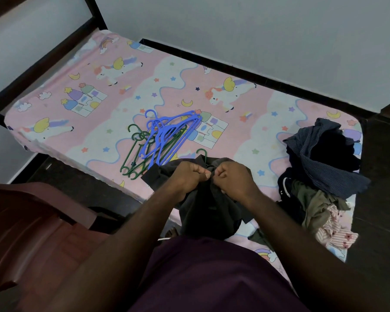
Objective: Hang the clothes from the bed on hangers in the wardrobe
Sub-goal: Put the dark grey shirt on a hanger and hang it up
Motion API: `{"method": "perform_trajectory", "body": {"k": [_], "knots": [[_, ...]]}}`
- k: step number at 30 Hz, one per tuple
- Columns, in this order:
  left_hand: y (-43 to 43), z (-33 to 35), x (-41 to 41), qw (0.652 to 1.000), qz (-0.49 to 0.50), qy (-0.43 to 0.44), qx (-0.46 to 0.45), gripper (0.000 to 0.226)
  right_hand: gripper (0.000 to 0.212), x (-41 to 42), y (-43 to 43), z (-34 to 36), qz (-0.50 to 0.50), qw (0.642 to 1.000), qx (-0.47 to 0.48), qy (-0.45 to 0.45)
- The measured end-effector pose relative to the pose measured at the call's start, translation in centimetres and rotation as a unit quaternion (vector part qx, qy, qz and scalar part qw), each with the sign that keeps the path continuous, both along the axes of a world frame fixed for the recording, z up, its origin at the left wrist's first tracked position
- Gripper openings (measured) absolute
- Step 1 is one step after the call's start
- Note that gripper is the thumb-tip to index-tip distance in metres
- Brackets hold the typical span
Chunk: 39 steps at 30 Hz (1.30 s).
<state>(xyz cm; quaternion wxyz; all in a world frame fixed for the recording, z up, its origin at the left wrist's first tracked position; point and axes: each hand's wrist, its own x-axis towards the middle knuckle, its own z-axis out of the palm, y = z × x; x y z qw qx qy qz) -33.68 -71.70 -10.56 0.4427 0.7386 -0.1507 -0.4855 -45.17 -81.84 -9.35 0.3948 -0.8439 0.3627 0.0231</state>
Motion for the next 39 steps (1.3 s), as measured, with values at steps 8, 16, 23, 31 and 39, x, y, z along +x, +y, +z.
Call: {"method": "perform_trajectory", "body": {"k": [8,16,23,31,39], "knots": [[-0.8,0.8,-0.6,0.999,0.009,-0.015,-0.047,0.009,0.016,0.0,0.7,-1.0,0.027,0.981,-0.191,0.011],[-0.8,-0.6,-0.9,0.998,0.003,-0.041,-0.039,0.019,0.010,-0.7,0.0,-1.7,-0.086,0.986,0.082,-0.115],[-0.6,-1.0,-1.3,0.989,0.094,0.083,-0.084,0.007,0.016,-1.2,-0.8,-2.0,-0.190,0.878,0.415,-0.144],[-1.3,0.2,-0.4,0.980,0.119,0.103,-0.118,0.015,0.006,-1.0,1.2,-3.6,-0.061,0.979,0.150,-0.126],[-0.9,-0.2,2.7,0.995,0.088,-0.024,-0.050,0.022,0.018,-1.6,-1.9,-1.7,-0.126,0.980,0.109,-0.110]]}}
